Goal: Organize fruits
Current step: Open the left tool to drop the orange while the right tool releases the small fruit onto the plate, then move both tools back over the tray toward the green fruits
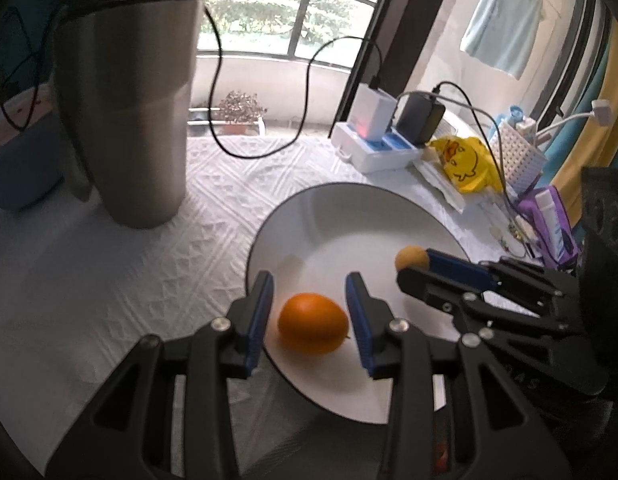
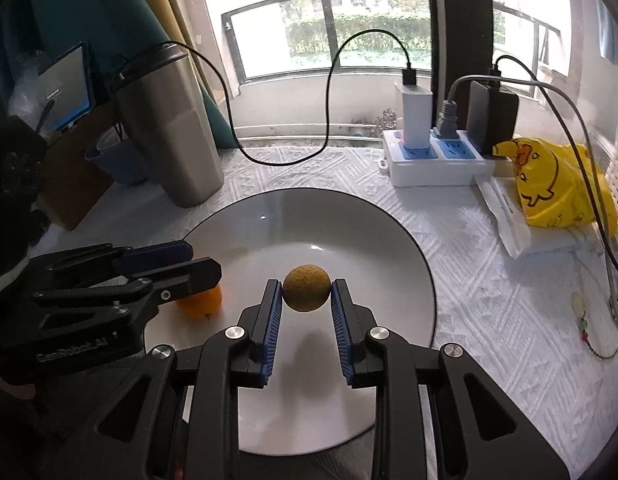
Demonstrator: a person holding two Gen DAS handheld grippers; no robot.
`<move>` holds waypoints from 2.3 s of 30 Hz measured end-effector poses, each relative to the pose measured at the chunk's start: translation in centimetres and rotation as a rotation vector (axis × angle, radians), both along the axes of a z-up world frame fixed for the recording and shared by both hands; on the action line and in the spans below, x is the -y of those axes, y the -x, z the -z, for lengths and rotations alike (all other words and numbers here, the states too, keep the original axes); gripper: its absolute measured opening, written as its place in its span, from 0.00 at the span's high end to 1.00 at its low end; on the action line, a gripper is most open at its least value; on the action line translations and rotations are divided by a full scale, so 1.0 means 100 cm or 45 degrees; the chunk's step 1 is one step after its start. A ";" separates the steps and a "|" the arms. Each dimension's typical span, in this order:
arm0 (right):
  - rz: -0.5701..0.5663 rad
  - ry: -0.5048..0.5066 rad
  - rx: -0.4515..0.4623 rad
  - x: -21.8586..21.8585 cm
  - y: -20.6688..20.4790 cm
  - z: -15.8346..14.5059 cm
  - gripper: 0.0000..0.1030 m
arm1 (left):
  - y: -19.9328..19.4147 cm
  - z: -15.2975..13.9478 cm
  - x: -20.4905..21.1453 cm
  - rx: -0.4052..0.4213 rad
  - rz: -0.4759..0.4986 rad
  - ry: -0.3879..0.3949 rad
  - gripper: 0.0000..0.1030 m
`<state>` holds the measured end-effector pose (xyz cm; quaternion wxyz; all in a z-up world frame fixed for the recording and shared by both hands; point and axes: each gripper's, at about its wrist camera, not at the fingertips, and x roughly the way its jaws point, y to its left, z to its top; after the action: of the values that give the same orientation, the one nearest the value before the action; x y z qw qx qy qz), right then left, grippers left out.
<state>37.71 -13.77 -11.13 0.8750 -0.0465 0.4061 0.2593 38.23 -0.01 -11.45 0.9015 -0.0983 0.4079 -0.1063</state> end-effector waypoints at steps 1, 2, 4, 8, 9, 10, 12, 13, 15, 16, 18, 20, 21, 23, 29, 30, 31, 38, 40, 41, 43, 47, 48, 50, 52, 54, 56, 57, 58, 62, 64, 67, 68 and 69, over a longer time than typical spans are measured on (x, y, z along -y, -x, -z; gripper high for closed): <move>-0.004 0.004 0.001 -0.002 -0.001 0.000 0.74 | 0.001 -0.001 -0.003 0.007 -0.001 0.009 0.60; -0.006 0.008 0.000 -0.004 -0.001 0.000 0.74 | 0.001 -0.002 -0.004 0.009 0.000 0.018 0.60; -0.013 0.014 -0.005 -0.009 -0.003 0.001 0.74 | 0.004 -0.005 -0.007 0.015 0.001 0.029 0.59; -0.029 0.022 0.000 -0.019 -0.008 -0.001 0.74 | 0.008 -0.009 -0.016 0.028 -0.033 0.022 0.59; -0.031 0.023 0.003 -0.020 -0.009 -0.003 0.74 | 0.007 -0.009 -0.017 0.028 -0.039 0.023 0.58; -0.033 0.025 0.005 -0.023 -0.010 -0.005 0.74 | 0.007 -0.009 -0.020 0.026 -0.050 0.020 0.58; -0.029 0.025 0.007 -0.023 -0.011 -0.007 0.74 | 0.007 -0.009 -0.023 0.022 -0.064 0.018 0.58; -0.025 0.025 0.007 -0.024 -0.012 -0.008 0.74 | 0.007 -0.008 -0.024 0.020 -0.066 0.017 0.58; -0.020 0.029 0.009 -0.023 -0.011 -0.010 0.74 | 0.007 -0.009 -0.026 0.020 -0.073 0.018 0.58; -0.018 0.031 0.011 -0.023 -0.010 -0.011 0.73 | 0.008 -0.010 -0.026 0.023 -0.074 0.019 0.58; -0.015 0.033 0.016 -0.023 -0.008 -0.014 0.73 | 0.009 -0.013 -0.025 0.032 -0.075 0.019 0.58; -0.011 0.034 0.023 -0.022 -0.005 -0.018 0.73 | 0.011 -0.016 -0.024 0.045 -0.075 0.014 0.58; -0.009 0.031 0.027 -0.021 -0.003 -0.021 0.73 | 0.013 -0.018 -0.024 0.049 -0.075 0.010 0.58; -0.006 0.030 0.037 -0.020 0.000 -0.026 0.73 | 0.016 -0.019 -0.024 0.053 -0.078 0.006 0.58; 0.003 0.022 0.066 -0.014 0.018 -0.041 0.73 | 0.030 -0.037 -0.022 0.107 -0.082 -0.010 0.58; 0.006 0.019 0.071 -0.013 0.022 -0.044 0.73 | 0.036 -0.042 -0.020 0.123 -0.081 -0.016 0.58; 0.008 0.016 0.074 -0.012 0.025 -0.046 0.73 | 0.038 -0.045 -0.019 0.128 -0.079 -0.019 0.58; 0.014 0.002 0.088 0.000 0.051 -0.058 0.73 | 0.065 -0.055 -0.011 0.148 -0.069 -0.032 0.58; 0.018 -0.003 0.094 0.005 0.060 -0.061 0.73 | 0.073 -0.057 -0.009 0.150 -0.068 -0.031 0.58; 0.018 -0.005 0.096 0.007 0.064 -0.062 0.73 | 0.078 -0.057 -0.008 0.151 -0.066 -0.031 0.58; 0.022 -0.006 0.100 0.011 0.072 -0.064 0.73 | 0.085 -0.058 -0.006 0.154 -0.064 -0.032 0.58; 0.034 -0.010 0.100 0.020 0.085 -0.065 0.73 | 0.097 -0.059 0.000 0.157 -0.056 -0.036 0.58; 0.036 -0.011 0.099 0.021 0.088 -0.065 0.73 | 0.100 -0.059 0.002 0.156 -0.053 -0.036 0.58; 0.041 -0.013 0.093 0.024 0.094 -0.064 0.73 | 0.103 -0.058 0.004 0.155 -0.051 -0.037 0.58; 0.045 -0.016 0.088 0.028 0.099 -0.063 0.73 | 0.109 -0.058 0.006 0.155 -0.048 -0.038 0.58; 0.047 -0.020 0.085 0.030 0.104 -0.062 0.73 | 0.114 -0.057 0.009 0.154 -0.044 -0.039 0.58; 0.051 -0.025 0.082 0.033 0.110 -0.061 0.73 | 0.119 -0.056 0.011 0.151 -0.041 -0.039 0.58; 0.052 -0.029 0.081 0.034 0.112 -0.061 0.73 | 0.121 -0.055 0.012 0.149 -0.038 -0.040 0.58; 0.052 -0.031 0.079 0.035 0.115 -0.060 0.73 | 0.123 -0.055 0.013 0.148 -0.037 -0.042 0.58; 0.053 -0.036 0.076 0.038 0.125 -0.059 0.73 | 0.133 -0.052 0.018 0.143 -0.026 -0.047 0.58; 0.057 -0.040 0.074 0.041 0.128 -0.057 0.73 | 0.137 -0.050 0.021 0.138 -0.022 -0.050 0.57; 0.067 -0.044 0.071 0.045 0.134 -0.055 0.73 | 0.143 -0.046 0.024 0.130 -0.017 -0.052 0.58; 0.069 -0.045 0.070 0.046 0.135 -0.054 0.73 | 0.144 -0.045 0.025 0.128 -0.016 -0.053 0.57; 0.070 -0.047 0.070 0.047 0.137 -0.054 0.73 | 0.146 -0.044 0.026 0.126 -0.014 -0.054 0.57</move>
<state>24.01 -18.51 -5.73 0.8933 -0.0263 0.3783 0.2412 23.63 -2.60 -7.01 0.9230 -0.0761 0.3644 -0.0976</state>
